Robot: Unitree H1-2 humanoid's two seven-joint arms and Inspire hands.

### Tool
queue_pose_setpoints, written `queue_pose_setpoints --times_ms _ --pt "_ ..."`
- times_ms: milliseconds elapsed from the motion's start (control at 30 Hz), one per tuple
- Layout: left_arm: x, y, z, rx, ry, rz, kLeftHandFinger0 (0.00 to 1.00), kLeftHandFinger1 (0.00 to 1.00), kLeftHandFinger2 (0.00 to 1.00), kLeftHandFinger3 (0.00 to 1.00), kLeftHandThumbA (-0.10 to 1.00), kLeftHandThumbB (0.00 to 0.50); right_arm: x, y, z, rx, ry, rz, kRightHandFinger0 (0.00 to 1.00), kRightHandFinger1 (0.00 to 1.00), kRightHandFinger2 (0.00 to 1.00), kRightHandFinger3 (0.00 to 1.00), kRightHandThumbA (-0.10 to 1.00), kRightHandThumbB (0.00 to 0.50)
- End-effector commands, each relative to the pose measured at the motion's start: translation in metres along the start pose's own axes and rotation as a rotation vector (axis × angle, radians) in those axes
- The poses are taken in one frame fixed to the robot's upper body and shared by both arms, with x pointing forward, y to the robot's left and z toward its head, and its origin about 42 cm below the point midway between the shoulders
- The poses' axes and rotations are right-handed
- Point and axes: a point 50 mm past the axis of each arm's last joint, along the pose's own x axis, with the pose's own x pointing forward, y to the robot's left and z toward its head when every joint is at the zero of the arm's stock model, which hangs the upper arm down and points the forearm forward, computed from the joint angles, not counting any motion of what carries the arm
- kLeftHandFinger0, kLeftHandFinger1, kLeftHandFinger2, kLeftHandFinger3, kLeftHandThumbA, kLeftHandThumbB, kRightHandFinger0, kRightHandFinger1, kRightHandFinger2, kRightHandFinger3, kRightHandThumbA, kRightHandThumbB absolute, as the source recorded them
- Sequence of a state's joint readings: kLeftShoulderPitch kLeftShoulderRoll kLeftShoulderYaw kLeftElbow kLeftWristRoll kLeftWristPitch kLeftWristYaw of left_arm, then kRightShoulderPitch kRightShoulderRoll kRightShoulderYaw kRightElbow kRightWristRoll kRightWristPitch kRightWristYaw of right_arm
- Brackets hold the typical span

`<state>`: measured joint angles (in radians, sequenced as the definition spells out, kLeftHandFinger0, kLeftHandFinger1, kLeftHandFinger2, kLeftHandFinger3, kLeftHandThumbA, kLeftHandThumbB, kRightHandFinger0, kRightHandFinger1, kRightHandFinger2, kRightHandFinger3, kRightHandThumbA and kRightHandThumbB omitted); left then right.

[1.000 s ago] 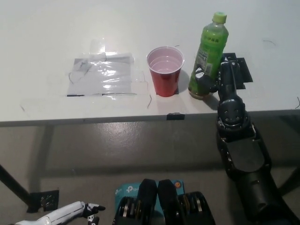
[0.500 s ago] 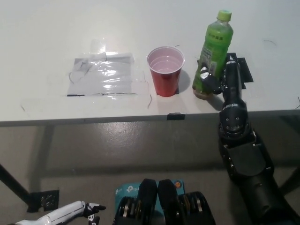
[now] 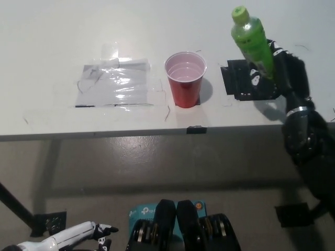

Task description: The robot uses its right hand to pick up a bottle kept in the middle of the desk and tilt it into a cup kept next to it to pour water out

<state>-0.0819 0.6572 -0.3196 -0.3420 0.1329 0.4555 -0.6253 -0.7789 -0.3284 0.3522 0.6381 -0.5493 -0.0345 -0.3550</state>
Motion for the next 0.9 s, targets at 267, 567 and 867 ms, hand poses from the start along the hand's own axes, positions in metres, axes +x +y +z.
queue_pose_setpoints --times_ms 267,567,867 --pt "-0.007 0.012 0.002 0.031 0.018 0.003 1.0 1.0 1.0 1.0 1.0 0.451 0.03 -0.05 0.029 -0.326 -0.356 -0.021 0.0 0.0 0.14 0.32 -0.1 0.092" --pt "-0.008 0.011 0.002 0.034 0.018 0.005 1.0 1.0 1.0 1.0 1.0 0.437 0.039 -0.044 0.049 -0.358 -0.416 -0.029 0.0 0.0 0.04 0.38 -0.09 0.174" --pt "-0.008 0.013 0.003 0.04 0.018 0.005 1.0 1.0 1.0 1.0 1.0 0.44 0.049 -0.056 0.052 -0.447 -0.472 -0.043 0.0 0.0 0.1 0.35 -0.1 0.166"
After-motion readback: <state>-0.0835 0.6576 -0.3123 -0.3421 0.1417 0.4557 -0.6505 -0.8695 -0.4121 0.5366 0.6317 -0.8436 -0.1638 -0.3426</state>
